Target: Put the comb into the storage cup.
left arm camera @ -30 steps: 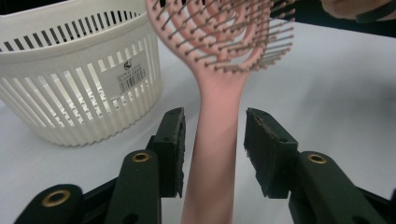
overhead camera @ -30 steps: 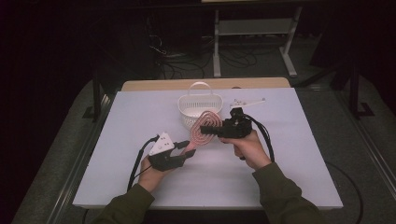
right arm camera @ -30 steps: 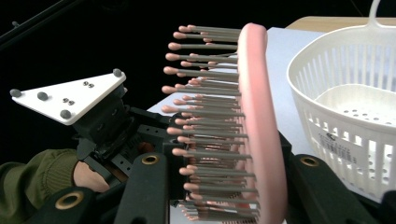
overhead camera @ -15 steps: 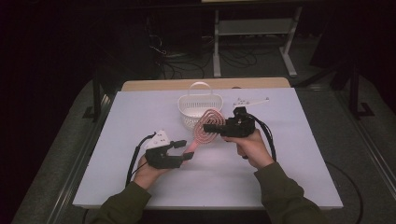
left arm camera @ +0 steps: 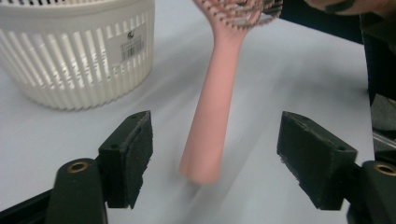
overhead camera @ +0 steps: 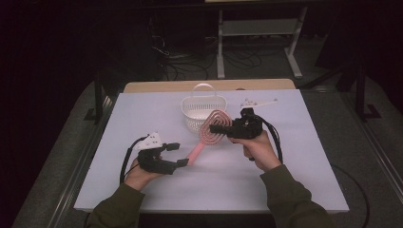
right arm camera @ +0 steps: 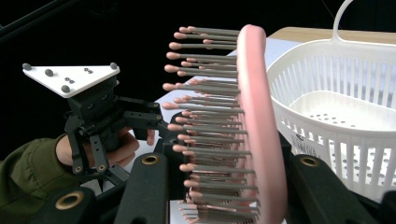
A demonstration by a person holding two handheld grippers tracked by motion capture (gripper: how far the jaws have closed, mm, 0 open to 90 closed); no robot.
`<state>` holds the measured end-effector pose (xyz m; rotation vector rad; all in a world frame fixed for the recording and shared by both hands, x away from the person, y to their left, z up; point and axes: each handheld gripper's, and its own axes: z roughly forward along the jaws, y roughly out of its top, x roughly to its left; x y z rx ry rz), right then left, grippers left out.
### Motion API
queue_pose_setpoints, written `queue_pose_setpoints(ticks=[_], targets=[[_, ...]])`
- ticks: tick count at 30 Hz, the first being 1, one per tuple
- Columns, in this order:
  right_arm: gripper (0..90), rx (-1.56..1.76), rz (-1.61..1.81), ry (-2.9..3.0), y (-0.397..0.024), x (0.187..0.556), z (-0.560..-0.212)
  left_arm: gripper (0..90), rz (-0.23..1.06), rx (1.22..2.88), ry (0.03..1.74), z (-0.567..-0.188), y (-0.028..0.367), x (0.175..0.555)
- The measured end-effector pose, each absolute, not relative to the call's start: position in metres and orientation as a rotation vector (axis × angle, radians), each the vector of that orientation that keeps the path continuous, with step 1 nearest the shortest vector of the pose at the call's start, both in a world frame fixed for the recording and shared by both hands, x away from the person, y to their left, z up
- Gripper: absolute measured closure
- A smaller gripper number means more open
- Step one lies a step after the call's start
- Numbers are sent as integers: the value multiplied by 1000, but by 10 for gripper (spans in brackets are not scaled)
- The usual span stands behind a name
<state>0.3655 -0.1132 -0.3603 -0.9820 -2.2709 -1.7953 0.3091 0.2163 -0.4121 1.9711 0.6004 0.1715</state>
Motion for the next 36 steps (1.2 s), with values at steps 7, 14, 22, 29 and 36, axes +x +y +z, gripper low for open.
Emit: queue_pose_setpoints(ticks=[7,14,22,29,36], targets=[[629,-987,-1804,-2269,-115,366,-360,189,179,2016,596,-416,236,302],[629,-991,-1816,-2263,-117,366,-358,135,195,2039,612,-421,247,296],[629,-998,-1837,-2249,-121,365,-356,50,207,2061,632,-426,257,289],[629,-1008,-1854,-2239,-125,365,-354,0,197,2088,618,-432,261,282],[629,-1017,-1875,-2223,-130,365,-351,0,197,2112,615,-434,260,283]])
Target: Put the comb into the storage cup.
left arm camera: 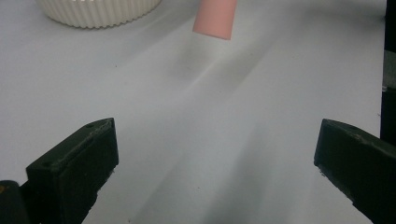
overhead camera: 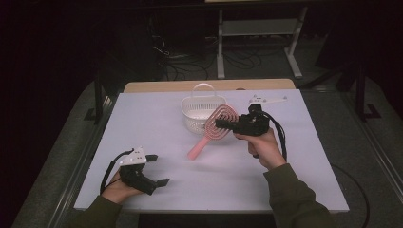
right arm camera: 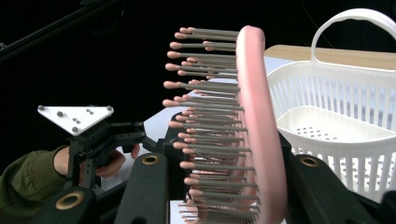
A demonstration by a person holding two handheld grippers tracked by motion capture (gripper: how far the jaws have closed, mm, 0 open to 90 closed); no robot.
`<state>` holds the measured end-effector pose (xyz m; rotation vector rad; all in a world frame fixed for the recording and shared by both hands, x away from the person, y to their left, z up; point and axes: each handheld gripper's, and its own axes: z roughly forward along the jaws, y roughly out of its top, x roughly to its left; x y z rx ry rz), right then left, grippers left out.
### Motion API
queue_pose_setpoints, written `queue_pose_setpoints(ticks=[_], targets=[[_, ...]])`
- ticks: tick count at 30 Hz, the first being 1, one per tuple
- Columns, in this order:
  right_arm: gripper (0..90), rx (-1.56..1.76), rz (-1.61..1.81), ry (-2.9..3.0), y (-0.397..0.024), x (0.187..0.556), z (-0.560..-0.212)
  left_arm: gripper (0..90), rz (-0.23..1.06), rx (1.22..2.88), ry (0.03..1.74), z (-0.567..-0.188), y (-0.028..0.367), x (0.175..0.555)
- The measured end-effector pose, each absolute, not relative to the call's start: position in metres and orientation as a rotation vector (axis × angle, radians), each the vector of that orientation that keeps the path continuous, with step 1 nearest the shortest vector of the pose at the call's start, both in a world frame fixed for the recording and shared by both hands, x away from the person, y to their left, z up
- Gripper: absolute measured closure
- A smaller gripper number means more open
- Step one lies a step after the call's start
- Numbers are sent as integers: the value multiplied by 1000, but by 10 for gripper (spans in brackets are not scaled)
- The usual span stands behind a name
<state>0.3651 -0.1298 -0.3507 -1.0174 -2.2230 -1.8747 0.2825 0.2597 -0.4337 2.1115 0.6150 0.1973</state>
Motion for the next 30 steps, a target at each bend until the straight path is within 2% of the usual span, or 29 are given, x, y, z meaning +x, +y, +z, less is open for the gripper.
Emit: queue_pose_setpoints(ticks=[30], targets=[[629,-1041,-1948,-2198,-135,376,-333,0,192,2146,616,-435,254,281]])
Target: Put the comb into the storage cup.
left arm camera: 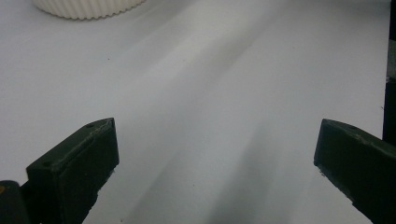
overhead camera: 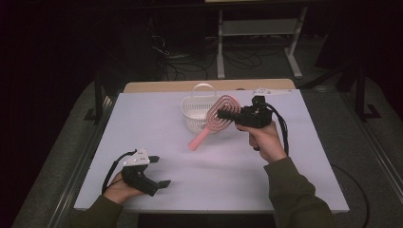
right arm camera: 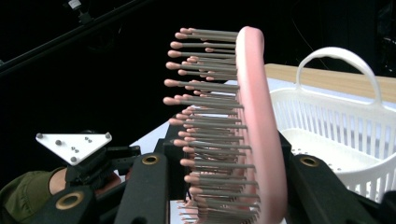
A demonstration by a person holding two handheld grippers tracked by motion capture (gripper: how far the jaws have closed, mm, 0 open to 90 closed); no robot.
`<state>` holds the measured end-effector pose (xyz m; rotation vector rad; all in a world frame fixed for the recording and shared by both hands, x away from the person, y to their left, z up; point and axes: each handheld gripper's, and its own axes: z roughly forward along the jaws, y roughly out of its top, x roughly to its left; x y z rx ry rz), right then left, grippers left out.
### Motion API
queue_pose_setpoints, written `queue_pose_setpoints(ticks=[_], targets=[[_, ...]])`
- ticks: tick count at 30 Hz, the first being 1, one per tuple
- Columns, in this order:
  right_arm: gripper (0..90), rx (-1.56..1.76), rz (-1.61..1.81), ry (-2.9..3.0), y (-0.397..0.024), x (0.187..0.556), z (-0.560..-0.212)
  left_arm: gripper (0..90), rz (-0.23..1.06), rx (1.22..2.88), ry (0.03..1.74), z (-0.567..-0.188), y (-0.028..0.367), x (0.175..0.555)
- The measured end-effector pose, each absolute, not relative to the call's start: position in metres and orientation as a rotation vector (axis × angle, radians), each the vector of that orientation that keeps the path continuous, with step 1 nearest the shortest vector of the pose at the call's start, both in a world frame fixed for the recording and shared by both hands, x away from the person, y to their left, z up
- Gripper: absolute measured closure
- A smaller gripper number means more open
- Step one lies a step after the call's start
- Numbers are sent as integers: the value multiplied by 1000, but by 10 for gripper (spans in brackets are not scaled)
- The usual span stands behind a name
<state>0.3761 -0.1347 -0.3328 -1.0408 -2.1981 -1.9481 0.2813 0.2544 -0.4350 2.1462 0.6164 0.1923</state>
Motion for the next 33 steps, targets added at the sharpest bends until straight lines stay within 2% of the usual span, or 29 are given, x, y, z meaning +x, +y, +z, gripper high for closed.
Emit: queue_pose_setpoints(ticks=[33], targets=[[629,-1056,-2076,-2151,-138,396,-300,0,203,2168,607,-437,251,279]])
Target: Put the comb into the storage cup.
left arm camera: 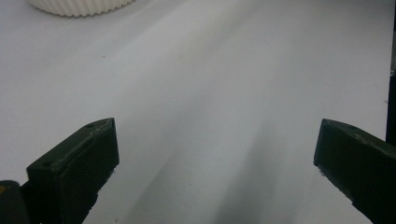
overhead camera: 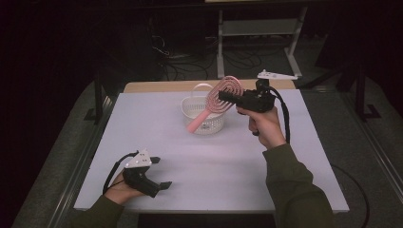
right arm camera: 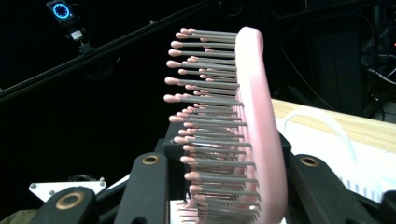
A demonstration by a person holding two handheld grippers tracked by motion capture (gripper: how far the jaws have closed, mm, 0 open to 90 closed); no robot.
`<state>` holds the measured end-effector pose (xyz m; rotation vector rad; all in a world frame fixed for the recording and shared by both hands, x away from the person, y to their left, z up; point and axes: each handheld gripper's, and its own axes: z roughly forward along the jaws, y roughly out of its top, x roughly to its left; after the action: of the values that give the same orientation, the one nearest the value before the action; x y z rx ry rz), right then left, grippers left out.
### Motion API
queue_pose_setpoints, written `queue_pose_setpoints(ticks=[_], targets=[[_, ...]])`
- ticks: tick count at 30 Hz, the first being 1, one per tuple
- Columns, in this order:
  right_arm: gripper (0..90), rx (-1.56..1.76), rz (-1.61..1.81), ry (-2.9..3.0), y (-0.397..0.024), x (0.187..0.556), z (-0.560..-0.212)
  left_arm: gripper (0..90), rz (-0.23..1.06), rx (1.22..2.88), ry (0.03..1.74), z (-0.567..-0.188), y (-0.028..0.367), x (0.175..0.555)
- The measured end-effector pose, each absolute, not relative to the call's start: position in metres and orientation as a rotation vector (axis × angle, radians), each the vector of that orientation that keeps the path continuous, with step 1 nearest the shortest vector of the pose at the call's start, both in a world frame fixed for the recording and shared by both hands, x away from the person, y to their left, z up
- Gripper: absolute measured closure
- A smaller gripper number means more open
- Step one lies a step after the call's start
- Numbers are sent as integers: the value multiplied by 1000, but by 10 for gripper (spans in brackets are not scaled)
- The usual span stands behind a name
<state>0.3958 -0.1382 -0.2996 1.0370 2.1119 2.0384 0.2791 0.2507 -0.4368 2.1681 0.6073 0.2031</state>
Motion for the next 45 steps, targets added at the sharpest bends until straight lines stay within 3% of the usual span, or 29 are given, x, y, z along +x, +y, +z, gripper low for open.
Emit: queue_pose_setpoints(ticks=[16,45], targets=[[629,1066,2022,2048,-143,409,-289,0,196,2177,605,-438,250,279],[629,1225,1956,1948,-155,439,-309,0,190,2176,606,-438,250,279]])
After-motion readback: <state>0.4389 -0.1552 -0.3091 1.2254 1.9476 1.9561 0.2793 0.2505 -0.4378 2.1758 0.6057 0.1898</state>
